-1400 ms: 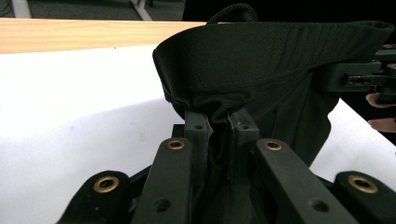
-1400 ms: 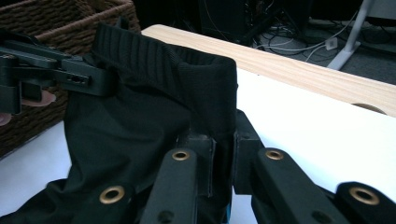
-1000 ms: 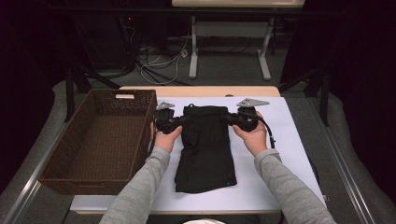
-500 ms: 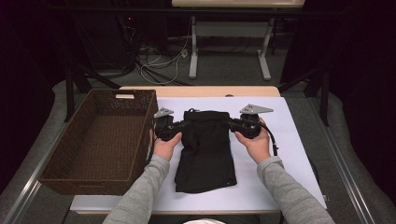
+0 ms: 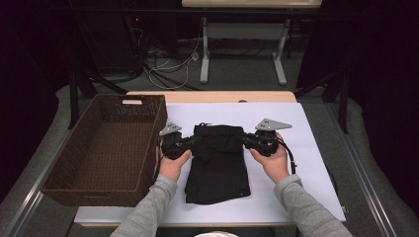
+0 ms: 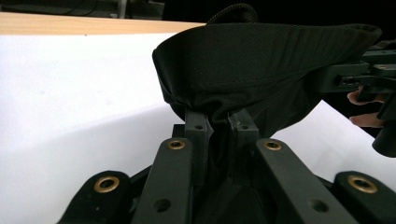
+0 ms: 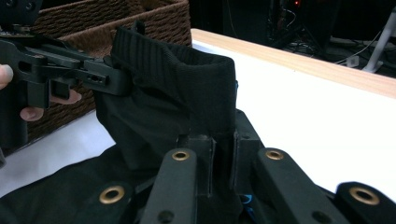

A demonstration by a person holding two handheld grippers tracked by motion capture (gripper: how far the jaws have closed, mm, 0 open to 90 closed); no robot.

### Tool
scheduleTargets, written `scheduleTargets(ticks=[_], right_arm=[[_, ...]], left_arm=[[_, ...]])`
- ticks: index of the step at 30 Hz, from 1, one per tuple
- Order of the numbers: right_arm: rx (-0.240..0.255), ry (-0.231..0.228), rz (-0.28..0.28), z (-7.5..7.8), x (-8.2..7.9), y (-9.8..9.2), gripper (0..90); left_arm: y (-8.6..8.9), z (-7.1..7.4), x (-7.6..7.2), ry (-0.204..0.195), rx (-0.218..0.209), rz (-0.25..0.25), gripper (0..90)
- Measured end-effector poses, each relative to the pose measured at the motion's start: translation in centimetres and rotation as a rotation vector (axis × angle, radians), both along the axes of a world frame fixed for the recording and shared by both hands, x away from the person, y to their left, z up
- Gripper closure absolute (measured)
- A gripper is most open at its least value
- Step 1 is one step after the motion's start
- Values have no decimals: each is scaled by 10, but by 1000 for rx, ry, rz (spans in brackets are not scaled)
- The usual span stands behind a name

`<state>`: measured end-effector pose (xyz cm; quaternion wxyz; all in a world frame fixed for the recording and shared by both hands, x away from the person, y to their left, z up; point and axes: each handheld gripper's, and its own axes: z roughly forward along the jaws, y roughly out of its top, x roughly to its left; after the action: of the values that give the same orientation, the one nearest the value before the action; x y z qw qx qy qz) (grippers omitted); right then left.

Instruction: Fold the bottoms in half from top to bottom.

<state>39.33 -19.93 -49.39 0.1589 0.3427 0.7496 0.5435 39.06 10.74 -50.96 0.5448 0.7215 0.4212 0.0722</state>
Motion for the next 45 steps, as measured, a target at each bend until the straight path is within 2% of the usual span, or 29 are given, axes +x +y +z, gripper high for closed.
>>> scheduleTargets(ticks=[3,7,10,15,18,23,29,33,39,45], right_arm=[[-10,6,8,-4,-6,-1,827],[5,1,3,-8,-14,-3,828],[12,7,10,-12,-21,-4,828],[-5,-12,15,-18,-28,-3,827],[-16,1,15,-21,-30,-3,827],[-23,-17,17,-24,-32,-3,827],[-11,-5,14,-31,-36,-4,826],[-32,-3,26,-34,-41,-4,826],[-45,14,44,-43,-46,-1,825],[-65,28,66,-51,-52,-6,824]], left_arm=[[0,-2,-5,6,0,-9,816],[0,-5,-12,-8,2,-24,816],[1,-8,-17,-3,7,-36,816],[1,-13,-22,-1,16,-41,816],[2,-15,-24,-4,27,-47,816],[2,-19,-27,-31,39,-60,815],[1,-22,-35,-28,50,-64,814],[2,-27,-38,-26,54,-70,814],[6,-37,-46,6,56,-86,812],[3,-43,-52,3,81,-105,809]])
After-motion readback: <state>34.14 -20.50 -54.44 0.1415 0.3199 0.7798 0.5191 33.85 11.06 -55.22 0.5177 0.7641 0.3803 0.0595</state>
